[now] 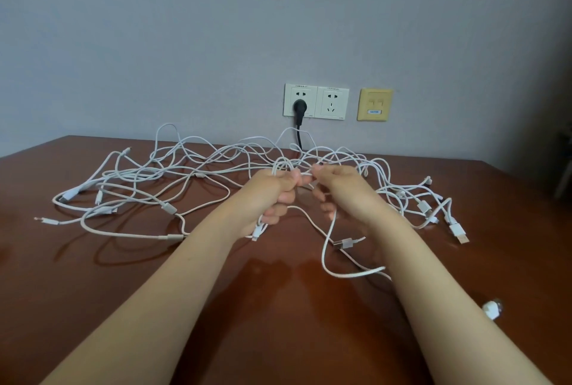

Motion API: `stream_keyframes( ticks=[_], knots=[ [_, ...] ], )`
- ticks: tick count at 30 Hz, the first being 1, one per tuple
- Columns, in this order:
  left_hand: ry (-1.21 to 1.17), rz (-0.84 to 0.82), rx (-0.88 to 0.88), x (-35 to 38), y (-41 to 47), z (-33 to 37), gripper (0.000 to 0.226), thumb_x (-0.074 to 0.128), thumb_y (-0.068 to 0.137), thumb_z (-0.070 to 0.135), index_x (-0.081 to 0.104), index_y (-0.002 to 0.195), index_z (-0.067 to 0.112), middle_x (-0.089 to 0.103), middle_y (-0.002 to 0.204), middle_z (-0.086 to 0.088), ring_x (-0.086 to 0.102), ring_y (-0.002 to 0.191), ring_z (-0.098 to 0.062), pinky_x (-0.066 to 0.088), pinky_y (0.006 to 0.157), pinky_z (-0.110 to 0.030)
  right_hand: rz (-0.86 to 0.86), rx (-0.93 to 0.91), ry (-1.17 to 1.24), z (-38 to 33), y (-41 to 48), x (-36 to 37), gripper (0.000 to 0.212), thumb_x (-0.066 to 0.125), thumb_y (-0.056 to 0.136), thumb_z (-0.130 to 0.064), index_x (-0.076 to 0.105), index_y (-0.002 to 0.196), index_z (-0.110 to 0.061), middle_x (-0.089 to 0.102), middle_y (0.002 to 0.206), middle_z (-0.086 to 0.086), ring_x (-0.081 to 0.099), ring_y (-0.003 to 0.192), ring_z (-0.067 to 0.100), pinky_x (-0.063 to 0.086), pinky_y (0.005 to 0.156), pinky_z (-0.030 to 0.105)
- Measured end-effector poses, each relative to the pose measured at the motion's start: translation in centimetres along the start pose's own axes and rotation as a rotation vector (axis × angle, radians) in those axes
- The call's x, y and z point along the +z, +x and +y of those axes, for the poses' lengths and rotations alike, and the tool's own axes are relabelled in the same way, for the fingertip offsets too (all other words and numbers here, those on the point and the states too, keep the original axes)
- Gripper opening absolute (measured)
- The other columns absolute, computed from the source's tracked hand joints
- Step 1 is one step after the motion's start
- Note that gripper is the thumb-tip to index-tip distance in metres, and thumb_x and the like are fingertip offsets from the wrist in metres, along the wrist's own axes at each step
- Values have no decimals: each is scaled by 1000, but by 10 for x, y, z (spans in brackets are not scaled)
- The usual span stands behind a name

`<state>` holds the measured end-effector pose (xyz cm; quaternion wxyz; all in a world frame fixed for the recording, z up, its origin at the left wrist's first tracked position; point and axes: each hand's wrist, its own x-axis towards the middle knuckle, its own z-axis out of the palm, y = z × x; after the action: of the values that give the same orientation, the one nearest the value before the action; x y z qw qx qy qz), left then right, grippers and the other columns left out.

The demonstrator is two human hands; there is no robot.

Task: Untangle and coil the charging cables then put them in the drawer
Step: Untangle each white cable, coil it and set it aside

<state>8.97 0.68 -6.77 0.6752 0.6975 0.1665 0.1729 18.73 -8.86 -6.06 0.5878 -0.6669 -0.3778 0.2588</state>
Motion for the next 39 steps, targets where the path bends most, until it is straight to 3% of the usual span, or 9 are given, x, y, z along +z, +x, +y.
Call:
stream_keyframes(
  ticks=[3, 8, 12, 15, 18, 23, 27, 34, 39],
  knots=[
    [54, 32, -19, 0, 0, 1, 31, 37, 100, 28, 46, 73, 15, 29, 38, 9, 17, 25, -2, 10, 32, -8, 18, -78, -76, -1, -1, 6, 36, 34, 102, -16, 45, 68, -10, 32, 33, -11, 24, 26, 1, 23, 29, 14],
    [241, 42, -81, 5, 0, 2, 32, 47, 93, 24, 35, 65, 19, 25, 43, 7, 15, 28, -5, 8, 36, -11, 41, -205, 117, -7, -7, 7, 34, 34, 100, -7, 43, 67, -6, 34, 30, -9, 30, 25, 0, 25, 30, 8],
    [350, -29, -103, 14, -2, -3, 24, 48, 84, 19, 35, 64, 21, 25, 50, 5, 13, 36, -8, 6, 44, -18, 197, -313, -162, 5, 7, 9, 35, 46, 97, -15, 53, 62, -19, 39, 37, -10, 33, 34, 3, 27, 40, 14],
    [257, -52, -105, 16, -3, 0, 26, 42, 91, 28, 40, 66, 19, 25, 46, 6, 14, 33, -6, 6, 42, -17, 279, -322, -178, 10, 9, 11, 32, 52, 95, -17, 56, 64, -24, 48, 43, -6, 44, 41, 8, 34, 47, 20],
    [133, 13, -38, 16, 2, -2, 40, 30, 100, 41, 40, 70, 16, 26, 42, 8, 14, 28, -3, 9, 36, -9, 310, -318, -165, 9, 6, 12, 29, 52, 94, -15, 57, 66, -21, 49, 36, -9, 44, 37, 2, 32, 42, 10],
    [24, 35, 8, 16, 3, -4, 41, 28, 100, 40, 40, 71, 15, 30, 38, 8, 15, 27, -3, 11, 34, -9, 360, -395, -81, 2, -1, 17, 15, 53, 93, -9, 62, 80, -10, 52, 50, -6, 46, 37, -1, 32, 43, 7],
    [-16, -18, -21, 17, 0, -4, 39, 31, 101, 36, 40, 69, 15, 29, 39, 8, 16, 27, -3, 11, 34, -10, 351, -402, -34, 0, -1, 17, 19, 54, 92, -8, 61, 75, -15, 49, 42, -9, 45, 37, 2, 35, 42, 12],
    [-106, 22, 10, 15, 0, -3, 34, 30, 101, 34, 46, 80, 13, 27, 39, 8, 16, 28, -3, 13, 33, -9, 301, -278, -39, 7, 3, 14, 24, 53, 94, -13, 60, 73, -22, 52, 48, -11, 42, 35, -2, 31, 39, 8],
    [-184, 111, 37, 16, 4, -2, 44, 22, 101, 41, 52, 83, 15, 26, 35, 8, 15, 25, -3, 12, 32, -7, 339, -151, 71, 13, 8, 18, 24, 48, 94, -12, 54, 73, -21, 54, 62, 0, 40, 31, -2, 31, 36, 12]
  ],
)
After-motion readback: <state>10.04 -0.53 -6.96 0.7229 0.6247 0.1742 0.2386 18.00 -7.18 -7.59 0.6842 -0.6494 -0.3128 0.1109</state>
